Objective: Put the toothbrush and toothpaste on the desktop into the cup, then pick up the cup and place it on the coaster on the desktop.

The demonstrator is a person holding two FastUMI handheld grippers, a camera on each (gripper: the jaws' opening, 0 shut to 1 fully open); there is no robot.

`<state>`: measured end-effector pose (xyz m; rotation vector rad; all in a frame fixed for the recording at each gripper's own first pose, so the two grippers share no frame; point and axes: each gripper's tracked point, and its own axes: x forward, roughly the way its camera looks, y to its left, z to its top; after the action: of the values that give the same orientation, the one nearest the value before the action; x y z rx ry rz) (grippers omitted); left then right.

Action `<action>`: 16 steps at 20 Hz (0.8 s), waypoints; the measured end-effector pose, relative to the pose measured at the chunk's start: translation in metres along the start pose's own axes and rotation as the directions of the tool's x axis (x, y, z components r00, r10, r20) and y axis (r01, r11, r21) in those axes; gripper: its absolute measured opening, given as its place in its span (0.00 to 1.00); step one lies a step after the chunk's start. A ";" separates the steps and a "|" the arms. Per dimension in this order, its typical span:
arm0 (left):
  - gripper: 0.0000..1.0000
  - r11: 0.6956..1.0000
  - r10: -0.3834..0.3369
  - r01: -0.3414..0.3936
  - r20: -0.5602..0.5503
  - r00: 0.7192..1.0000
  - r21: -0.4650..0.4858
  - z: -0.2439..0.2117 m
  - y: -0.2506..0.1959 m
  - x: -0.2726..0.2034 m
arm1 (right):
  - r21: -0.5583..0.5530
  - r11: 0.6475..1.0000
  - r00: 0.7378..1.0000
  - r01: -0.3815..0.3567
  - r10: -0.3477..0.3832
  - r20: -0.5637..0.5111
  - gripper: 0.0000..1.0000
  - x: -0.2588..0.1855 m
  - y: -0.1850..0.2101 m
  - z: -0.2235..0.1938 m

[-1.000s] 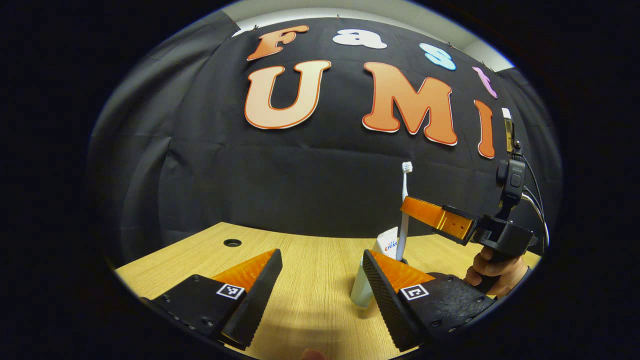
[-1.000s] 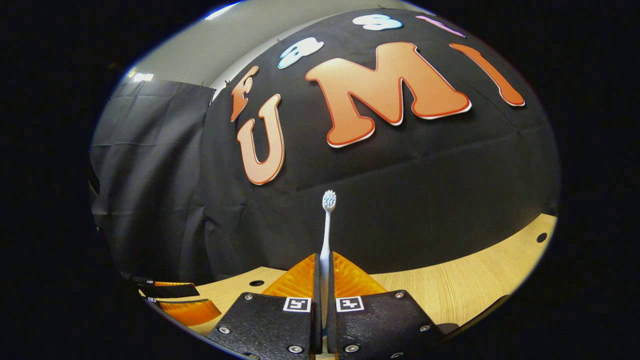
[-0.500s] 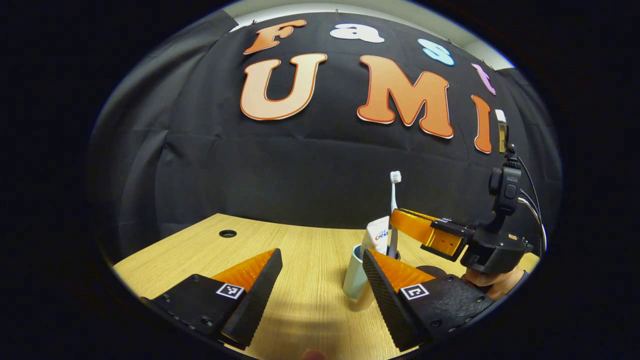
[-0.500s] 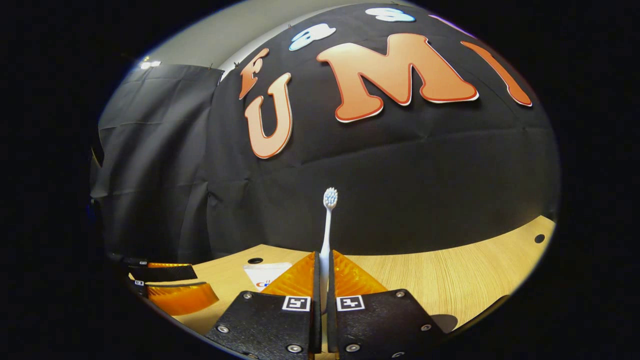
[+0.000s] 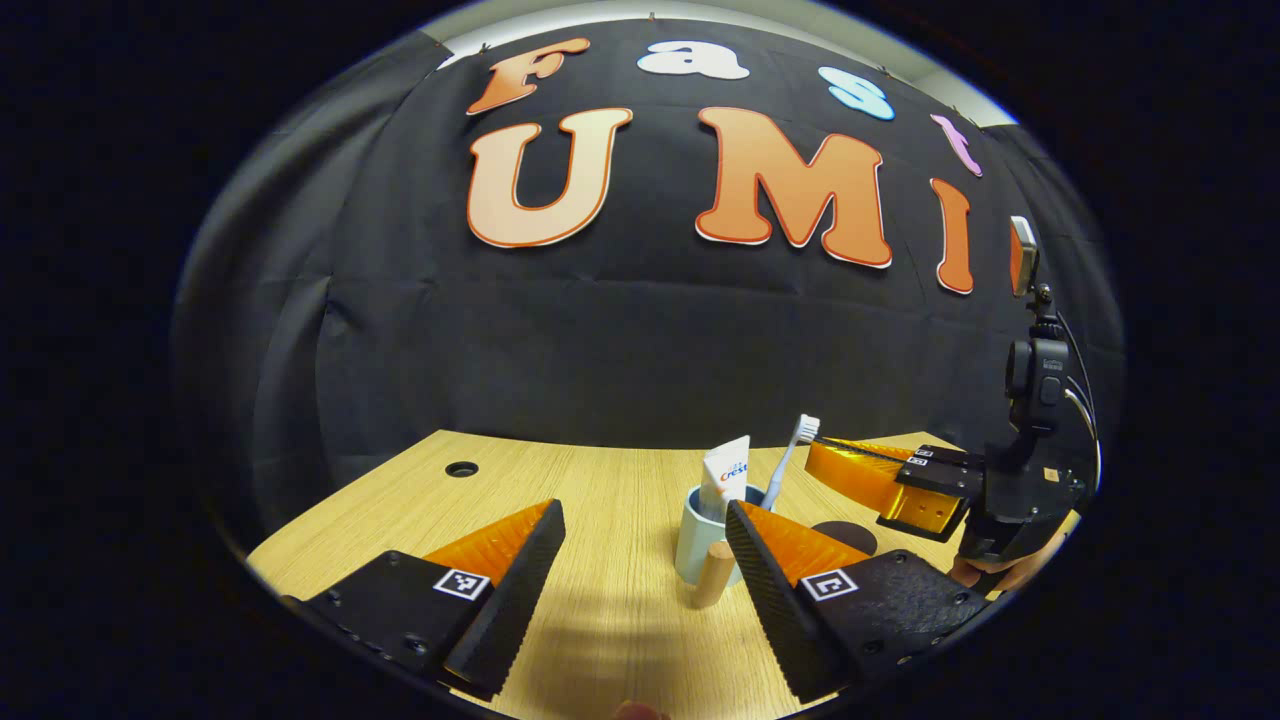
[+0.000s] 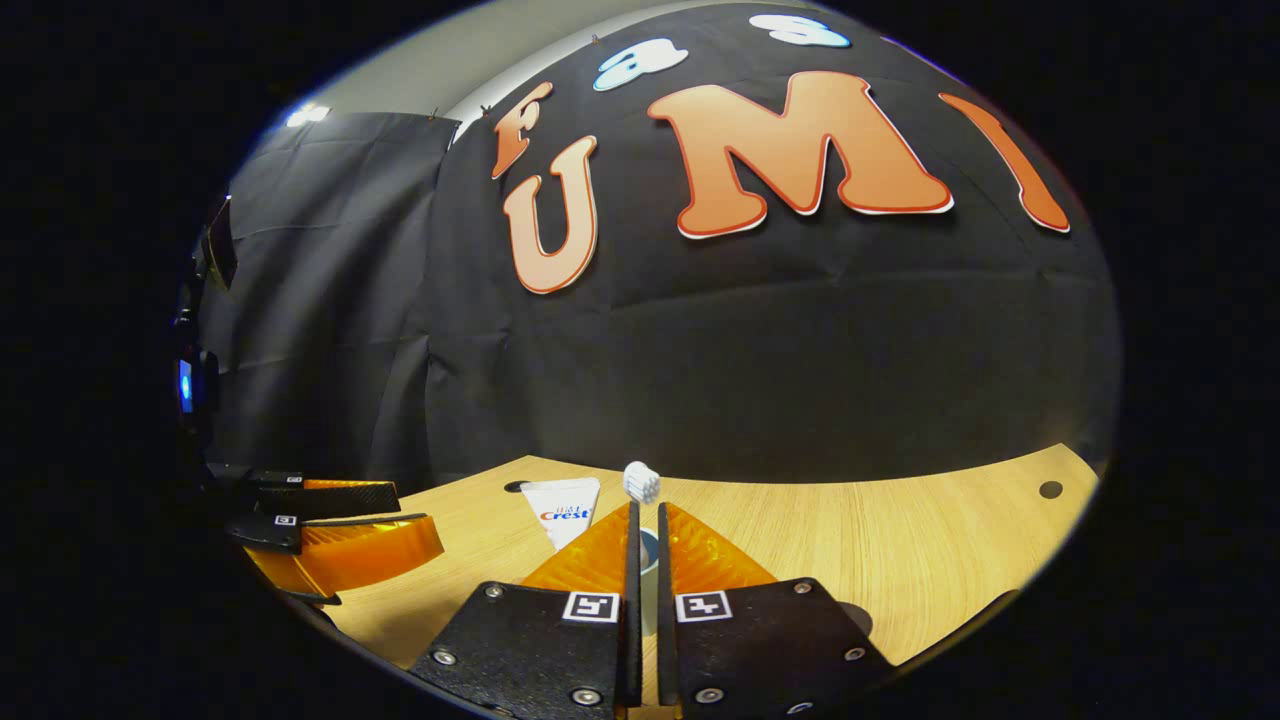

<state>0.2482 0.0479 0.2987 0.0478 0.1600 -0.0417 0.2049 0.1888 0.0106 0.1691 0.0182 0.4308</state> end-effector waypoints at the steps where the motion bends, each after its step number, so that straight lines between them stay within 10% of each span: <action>1: 0.97 1.000 -0.012 0.013 -0.012 1.000 0.011 0.003 -0.004 0.000 | 0.003 1.000 1.000 -0.004 0.004 0.001 0.06 -0.007 -0.001 0.004; 10: 0.97 0.985 -0.157 0.168 -0.250 0.956 0.026 0.028 -0.041 0.026 | -0.111 0.993 0.999 0.026 -0.029 -0.026 0.37 -0.092 -0.015 0.033; 16: 0.97 0.966 -0.187 0.249 -0.487 0.853 0.065 0.025 -0.056 0.037 | -0.204 0.979 1.000 0.020 -0.015 0.027 0.54 -0.147 -0.017 0.057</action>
<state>0.2859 -0.0111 0.3146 0.1673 0.6614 -0.2702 0.0813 0.1030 0.0610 -0.0285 -0.0498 0.4098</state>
